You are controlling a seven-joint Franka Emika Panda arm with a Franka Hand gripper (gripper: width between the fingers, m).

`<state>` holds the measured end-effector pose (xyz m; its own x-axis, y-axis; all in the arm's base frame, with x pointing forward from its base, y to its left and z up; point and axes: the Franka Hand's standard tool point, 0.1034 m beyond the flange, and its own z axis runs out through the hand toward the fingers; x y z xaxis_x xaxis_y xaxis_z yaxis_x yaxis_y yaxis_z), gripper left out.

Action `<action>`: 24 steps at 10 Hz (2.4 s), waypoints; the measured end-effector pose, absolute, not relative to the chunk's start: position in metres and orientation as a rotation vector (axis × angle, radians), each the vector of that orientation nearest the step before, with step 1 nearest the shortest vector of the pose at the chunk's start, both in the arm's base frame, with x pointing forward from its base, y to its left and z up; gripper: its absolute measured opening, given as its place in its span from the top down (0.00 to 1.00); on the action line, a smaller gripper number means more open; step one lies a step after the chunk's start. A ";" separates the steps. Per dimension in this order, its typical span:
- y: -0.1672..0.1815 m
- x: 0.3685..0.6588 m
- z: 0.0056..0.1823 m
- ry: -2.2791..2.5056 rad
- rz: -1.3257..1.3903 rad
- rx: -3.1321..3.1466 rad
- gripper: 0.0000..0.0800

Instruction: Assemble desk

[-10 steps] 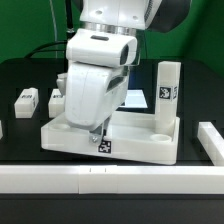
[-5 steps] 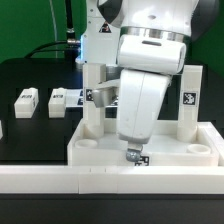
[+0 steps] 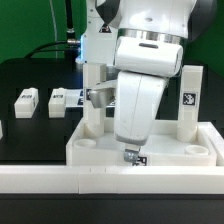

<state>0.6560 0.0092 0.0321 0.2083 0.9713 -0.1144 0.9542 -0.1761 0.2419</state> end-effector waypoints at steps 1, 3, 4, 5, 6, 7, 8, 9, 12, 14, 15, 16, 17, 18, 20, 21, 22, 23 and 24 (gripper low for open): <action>0.012 0.660 0.030 1.861 0.105 2.178 0.91; 0.016 0.662 0.031 1.877 0.084 2.161 0.91; 0.016 0.662 0.031 1.869 0.061 2.173 0.91; 0.015 0.662 0.032 1.862 0.038 2.171 0.91; 0.013 0.661 0.031 1.861 0.035 2.174 0.91; 0.013 0.661 0.031 1.860 0.035 2.175 0.90; 0.013 0.661 0.031 1.859 0.035 2.176 0.90; 0.013 0.661 0.031 1.858 0.035 2.176 0.69; 0.012 0.661 0.031 1.857 0.035 2.177 0.28; 0.012 0.661 0.031 1.857 0.035 2.177 0.22; 0.012 0.661 0.031 1.856 0.035 2.178 0.19; 0.011 0.661 0.031 1.856 0.035 2.178 0.19; 0.011 0.661 0.031 1.856 0.035 2.178 0.19; 0.011 0.661 0.031 1.855 0.034 2.179 0.19; 0.004 0.660 0.065 1.833 0.002 2.200 0.19; 0.000 0.654 0.094 1.810 -0.008 2.226 0.19; -0.006 0.650 0.117 1.776 -0.011 2.252 0.19; -0.015 0.650 0.123 1.750 -0.011 2.265 0.19; -0.020 0.649 0.119 1.677 -0.010 2.321 0.19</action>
Offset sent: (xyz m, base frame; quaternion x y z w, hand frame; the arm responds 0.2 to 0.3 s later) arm 0.0265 0.0256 0.0090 -0.0254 -0.0052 0.0127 0.9996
